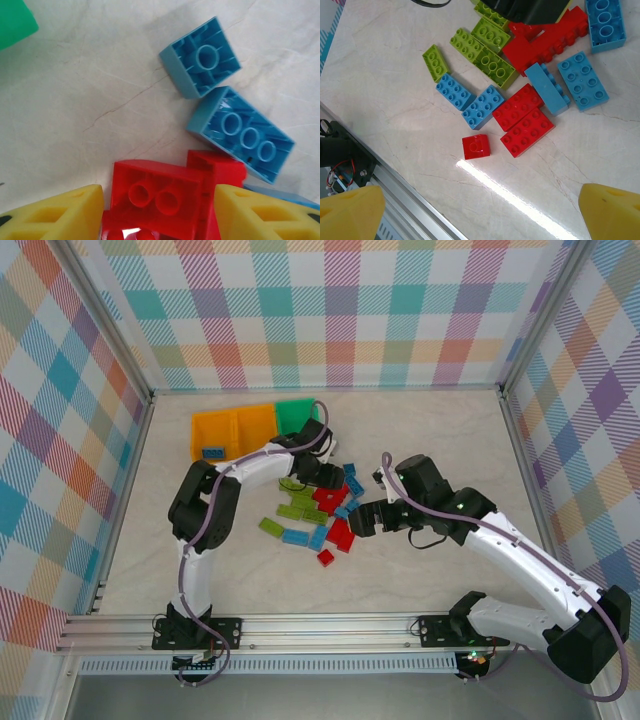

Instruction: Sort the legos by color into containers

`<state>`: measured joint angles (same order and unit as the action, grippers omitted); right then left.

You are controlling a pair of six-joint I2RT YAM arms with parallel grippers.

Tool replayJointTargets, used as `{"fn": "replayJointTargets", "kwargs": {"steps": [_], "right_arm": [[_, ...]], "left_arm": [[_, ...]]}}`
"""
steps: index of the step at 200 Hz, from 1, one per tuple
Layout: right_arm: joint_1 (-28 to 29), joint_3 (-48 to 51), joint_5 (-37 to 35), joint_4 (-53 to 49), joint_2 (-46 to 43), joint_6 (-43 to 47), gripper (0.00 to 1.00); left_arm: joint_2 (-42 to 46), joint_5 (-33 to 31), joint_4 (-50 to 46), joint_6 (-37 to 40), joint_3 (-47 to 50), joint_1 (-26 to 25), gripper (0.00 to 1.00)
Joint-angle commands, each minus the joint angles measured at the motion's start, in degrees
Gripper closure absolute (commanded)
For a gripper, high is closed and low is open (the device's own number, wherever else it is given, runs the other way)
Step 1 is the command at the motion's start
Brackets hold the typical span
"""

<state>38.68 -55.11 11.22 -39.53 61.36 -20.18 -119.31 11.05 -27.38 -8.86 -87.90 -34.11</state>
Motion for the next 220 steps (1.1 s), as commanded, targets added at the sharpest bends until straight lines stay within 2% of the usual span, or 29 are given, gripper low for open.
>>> {"fn": "replayJointTargets", "kwargs": {"steps": [1,52,105,134,149,174,197,220], "right_arm": [[-0.01,-0.35,0.84,0.15,-0.23,-0.64,0.00],[0.00,-0.90,1.16,0.14,0.05,-0.86,0.00],[0.00,-1.27,1.47,0.74,0.86,-1.25,0.00],[-0.05,-1.40,2.14,1.89,0.86,-1.52,0.00],[0.00,-1.78,1.98,2.64,0.78,-1.69,0.00],[0.00,-1.69,1.70,3.76,0.51,-1.70,0.00],[-0.03,-1.51,1.52,4.28,0.66,-1.70,0.00],[-0.01,-1.32,1.96,4.55,0.43,-1.86,0.00]], "left_arm": [[-1.99,-1.16,-2.92,1.87,-2.93,-0.43,0.41],[-3.81,-7.92,-6.52,3.77,-3.30,-0.18,0.40],[-3.92,-8.19,-7.25,4.47,-3.51,0.45,0.59],[2.93,-5.37,-3.91,2.72,-1.36,0.84,0.63],[8.64,-6.95,-1.99,1.26,0.01,1.64,0.63],[15.36,-14.87,0.17,-2.06,1.24,6.17,0.62],[14.57,-22.45,-0.22,-3.90,-1.11,12.49,0.62],[8.71,-20.98,-1.38,-5.99,-6.17,18.08,0.62]]}}
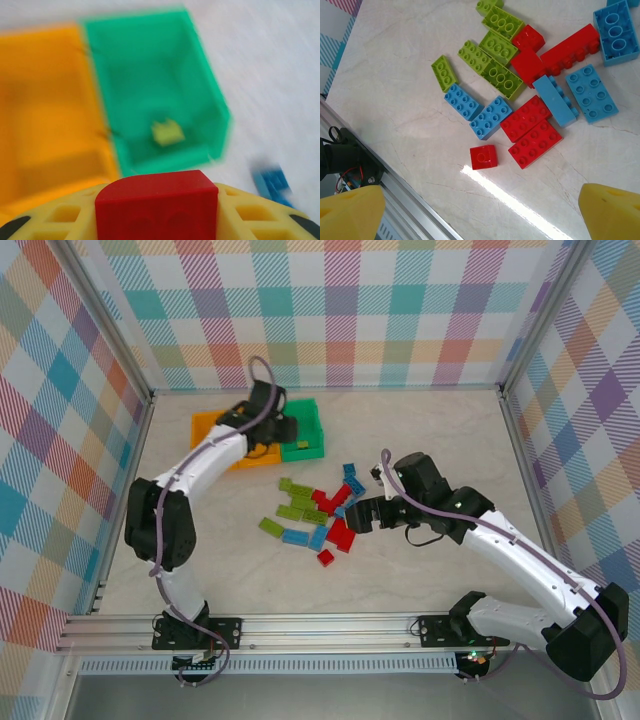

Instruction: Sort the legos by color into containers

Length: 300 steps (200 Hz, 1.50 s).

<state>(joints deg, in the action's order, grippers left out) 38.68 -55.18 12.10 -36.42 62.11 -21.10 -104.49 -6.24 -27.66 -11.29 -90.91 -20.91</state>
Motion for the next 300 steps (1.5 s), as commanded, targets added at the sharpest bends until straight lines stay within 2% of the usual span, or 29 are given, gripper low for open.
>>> {"fn": "replayJointTargets", "kwargs": {"steps": [1,29,39,66,79,104,139,151,162,193,207,222,266,300], "right_arm": [[-0.01,-1.21,1.09,1.44,-0.32,-0.95,0.00],[0.00,-0.65,0.76,0.92,-1.35,-1.22,0.00],[0.00,-0.31,0.36,0.83,-1.87,-1.39,0.00],[0.00,0.58,-0.30,0.67,-3.16,-1.91,0.00],[-0.02,1.02,-0.94,0.79,-3.39,-2.09,0.00],[0.00,1.38,-4.92,1.33,-3.27,-2.86,0.00],[-1.17,-0.28,-13.13,2.37,1.35,-1.75,0.00],[-2.74,-1.59,-15.35,2.60,4.86,-0.84,0.00],[-4.90,-2.98,-14.57,3.60,8.68,-0.52,0.00],[-8.59,-6.88,-11.09,9.43,20.28,0.53,0.00],[-9.52,-10.06,-11.39,10.98,26.11,0.62,0.00],[-9.85,-14.60,-12.31,11.56,32.77,1.14,0.00],[-9.85,-25.70,-17.73,13.23,48.37,2.62,0.07],[-9.85,-30.00,-16.36,13.43,54.14,3.66,0.21]], "left_arm": [[-6.40,-3.52,-1.13,-3.61,-3.41,5.07,0.62],[-12.54,-0.05,-1.43,-4.25,-8.96,7.35,0.60],[-13.64,0.29,-1.39,-4.22,-10.28,7.46,0.55],[-13.53,0.49,-1.57,-4.26,-11.58,7.55,0.33],[-11.56,0.92,-0.97,-4.52,-10.54,7.55,0.28],[-5.61,4.08,0.53,-5.19,-6.80,7.31,0.25],[8.90,11.47,1.64,-2.60,0.89,3.27,0.23],[14.48,12.52,2.00,0.96,4.18,-0.16,0.20],[19.27,12.03,1.08,5.76,6.40,-4.05,0.16],[31.85,12.25,-6.16,25.12,12.35,-15.96,0.04],[37.78,11.94,-8.99,34.05,16.35,-21.48,0.02],[43.56,13.27,-11.80,40.48,20.43,-25.08,0.02],[54.73,16.35,-19.76,55.66,29.83,-27.17,0.00],[58.34,13.25,-20.83,60.95,34.63,-27.22,0.00]]}}
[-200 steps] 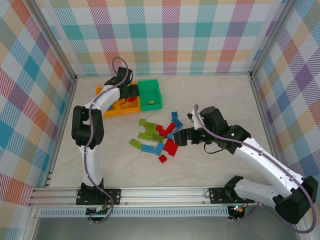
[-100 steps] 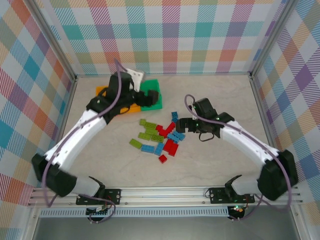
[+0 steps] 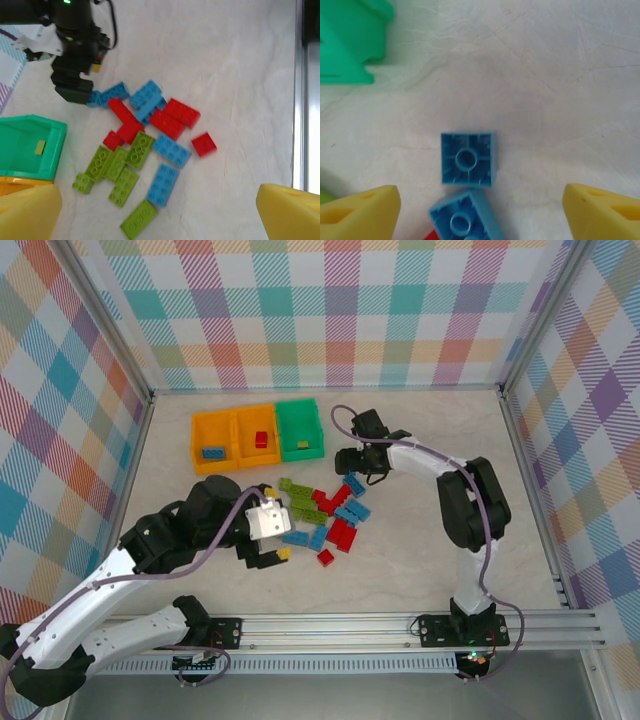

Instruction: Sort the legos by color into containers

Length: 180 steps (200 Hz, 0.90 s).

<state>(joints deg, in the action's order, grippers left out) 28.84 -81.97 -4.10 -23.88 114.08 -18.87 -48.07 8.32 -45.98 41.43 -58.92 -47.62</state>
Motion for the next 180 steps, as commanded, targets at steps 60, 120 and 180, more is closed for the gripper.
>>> {"fn": "replayJointTargets", "kwargs": {"steps": [60,120,180], "right_arm": [[-0.01,-6.08,2.81,0.86,6.23,1.74,0.48],[0.07,-9.07,3.30,-1.41,9.25,1.43,0.54],[0.45,-8.98,2.53,-1.90,5.55,1.73,0.74]], "left_arm": [[4.12,-4.79,4.51,7.92,7.89,0.21,0.00],[4.35,2.81,10.20,6.12,8.84,7.41,0.00],[4.69,3.97,11.63,5.79,9.93,9.61,0.00]]}}
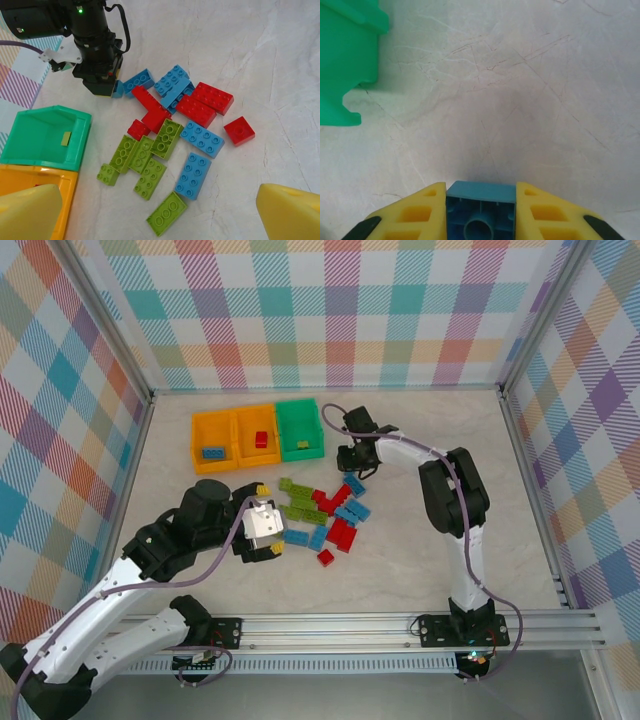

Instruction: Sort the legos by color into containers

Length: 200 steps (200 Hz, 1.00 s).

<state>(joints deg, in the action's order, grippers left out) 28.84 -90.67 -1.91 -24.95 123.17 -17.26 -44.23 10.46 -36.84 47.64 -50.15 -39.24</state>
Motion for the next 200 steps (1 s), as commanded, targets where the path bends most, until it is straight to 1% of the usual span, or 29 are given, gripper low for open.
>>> {"fn": "replayJointTargets", "kwargs": {"steps": [1,11,25,33,46,56,66,82,95,104,119,138,163,200], "right_arm": [[0.48,-0.15,0.38,-0.69,-3.86,0.12,0.74],[1.08,1.26,0.65,0.65,-7.02,0.20,0.74],[2.59,3.02,1.61,3.30,-11.67,0.21,0.74],[3.86,3.55,2.92,5.31,-13.71,-0.19,0.74],[6.45,3.08,6.04,8.72,-15.30,-1.24,0.74],[8.72,1.72,8.08,11.45,-15.06,-1.79,0.74],[10.85,-0.28,8.82,14.07,-13.75,-2.20,0.74],[13.08,-4.03,9.55,18.32,-9.91,-3.21,0.74],[14.09,-7.70,10.35,20.97,-6.04,-4.25,0.75],[14.76,-9.57,11.14,23.87,-3.57,-4.53,0.75],[15.68,-13.40,12.03,27.41,0.70,-4.39,0.74],[16.65,-20.31,13.40,27.96,6.96,-3.22,0.74],[17.39,-28.17,15.38,28.74,13.73,-1.20,0.74],[17.51,-42.07,17.86,25.75,22.88,1.41,0.74]], "left_arm": [[0.87,1.75,2.62,-0.52,1.18,1.26,0.00],[1.22,0.12,5.19,-3.27,1.69,1.81,0.00],[1.25,-4.48,12.46,-11.66,2.44,3.22,0.00],[0.87,-5.91,16.38,-16.96,2.27,4.89,0.00],[-0.29,-5.65,19.96,-24.91,0.74,8.92,0.00],[-1.67,-6.26,20.40,-30.32,-1.27,12.70,0.00],[-3.35,-8.71,20.03,-35.43,-3.28,16.46,0.00],[-5.96,-14.49,16.97,-41.10,-6.20,21.71,0.00],[-6.58,-19.68,15.59,-45.01,-7.13,24.43,0.02],[-5.95,-23.13,15.78,-46.38,-6.45,25.44,0.03],[-3.91,-27.33,17.84,-46.45,-4.17,25.97,0.04],[-2.41,-30.75,18.57,-46.57,-2.67,26.06,0.05],[-2.94,-30.76,17.44,-46.75,-3.36,26.06,0.05],[-3.12,-30.02,17.59,-46.92,-3.24,26.06,0.05]]}}
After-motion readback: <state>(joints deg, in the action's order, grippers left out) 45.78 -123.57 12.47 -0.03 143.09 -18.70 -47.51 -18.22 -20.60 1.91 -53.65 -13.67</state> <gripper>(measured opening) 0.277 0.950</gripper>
